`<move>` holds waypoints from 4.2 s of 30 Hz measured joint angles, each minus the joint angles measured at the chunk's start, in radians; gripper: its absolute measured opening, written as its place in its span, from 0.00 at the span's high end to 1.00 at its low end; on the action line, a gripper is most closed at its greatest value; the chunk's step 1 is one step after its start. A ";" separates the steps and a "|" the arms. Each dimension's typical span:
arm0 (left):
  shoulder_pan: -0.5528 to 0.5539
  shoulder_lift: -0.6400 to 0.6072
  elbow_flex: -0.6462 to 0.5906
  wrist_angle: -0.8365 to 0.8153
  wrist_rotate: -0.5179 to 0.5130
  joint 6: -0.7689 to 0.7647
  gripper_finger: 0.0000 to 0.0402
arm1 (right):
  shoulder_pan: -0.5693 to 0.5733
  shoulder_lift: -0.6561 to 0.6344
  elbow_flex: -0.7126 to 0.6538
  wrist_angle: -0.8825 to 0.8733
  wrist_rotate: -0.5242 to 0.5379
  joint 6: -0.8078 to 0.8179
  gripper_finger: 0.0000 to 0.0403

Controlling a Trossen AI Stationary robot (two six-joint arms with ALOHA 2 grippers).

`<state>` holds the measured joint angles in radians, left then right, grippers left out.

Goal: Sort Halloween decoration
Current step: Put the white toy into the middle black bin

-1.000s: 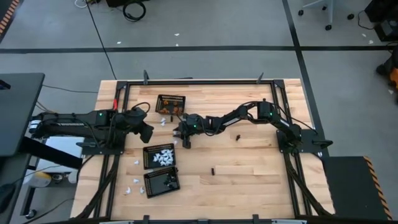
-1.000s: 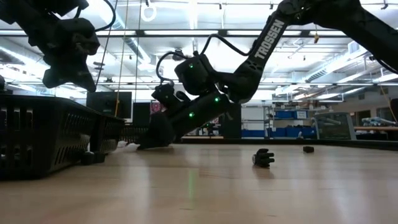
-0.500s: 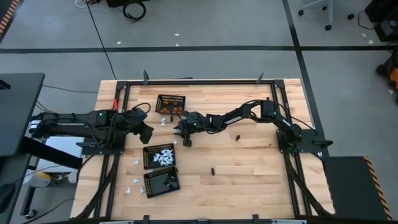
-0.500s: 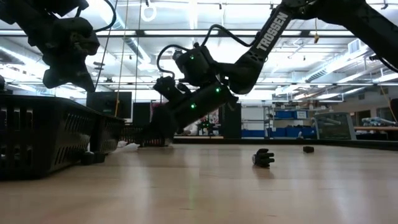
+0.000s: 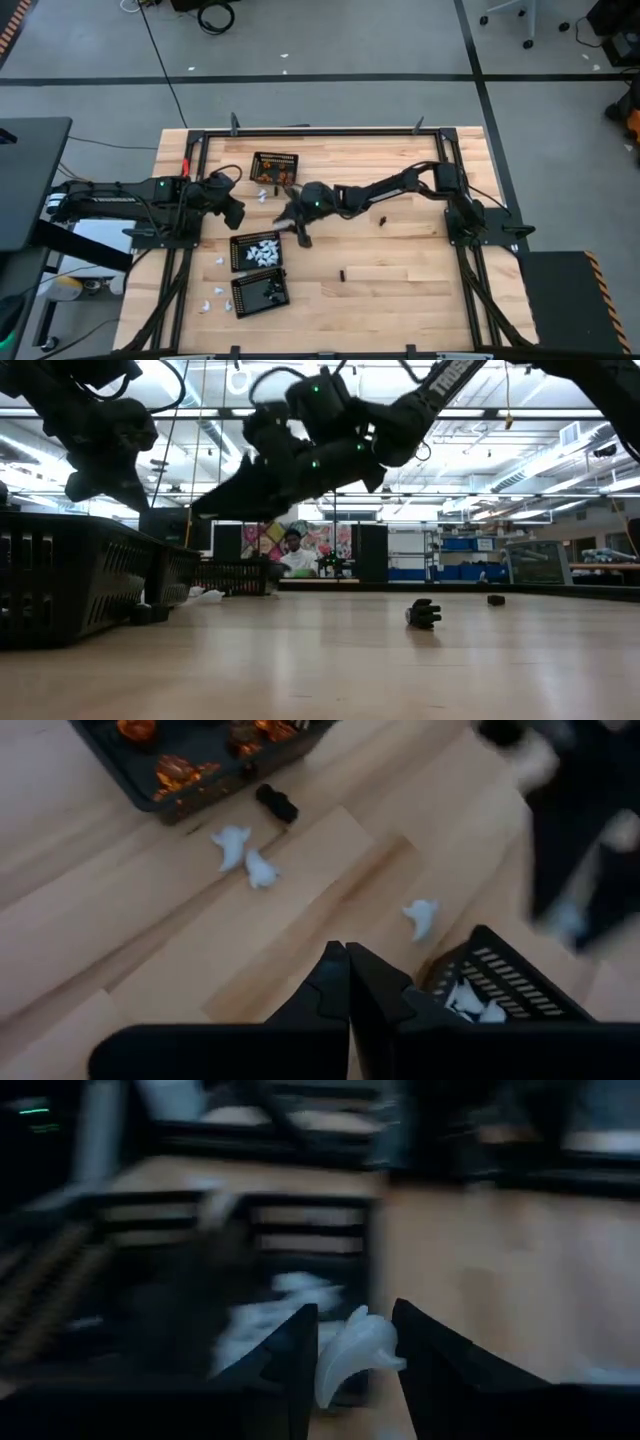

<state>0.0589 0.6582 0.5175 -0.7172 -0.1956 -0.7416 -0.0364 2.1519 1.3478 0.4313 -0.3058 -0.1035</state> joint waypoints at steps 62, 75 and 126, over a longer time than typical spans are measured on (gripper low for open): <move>-0.002 0.003 0.000 0.025 -0.071 -0.056 0.99 | -0.162 0.053 0.221 -0.528 -0.293 -0.134 0.54; -0.002 0.003 0.000 0.025 -0.069 -0.060 0.99 | -0.122 0.055 0.012 -0.147 -0.184 -0.215 0.49; -0.002 0.002 0.000 0.027 -0.069 -0.068 0.99 | -0.075 0.194 -0.001 0.066 -0.082 -0.184 0.79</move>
<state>0.0574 0.6606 0.5175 -0.6904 -0.2642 -0.8092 -0.1112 2.3460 1.3463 0.4977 -0.3876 -0.2874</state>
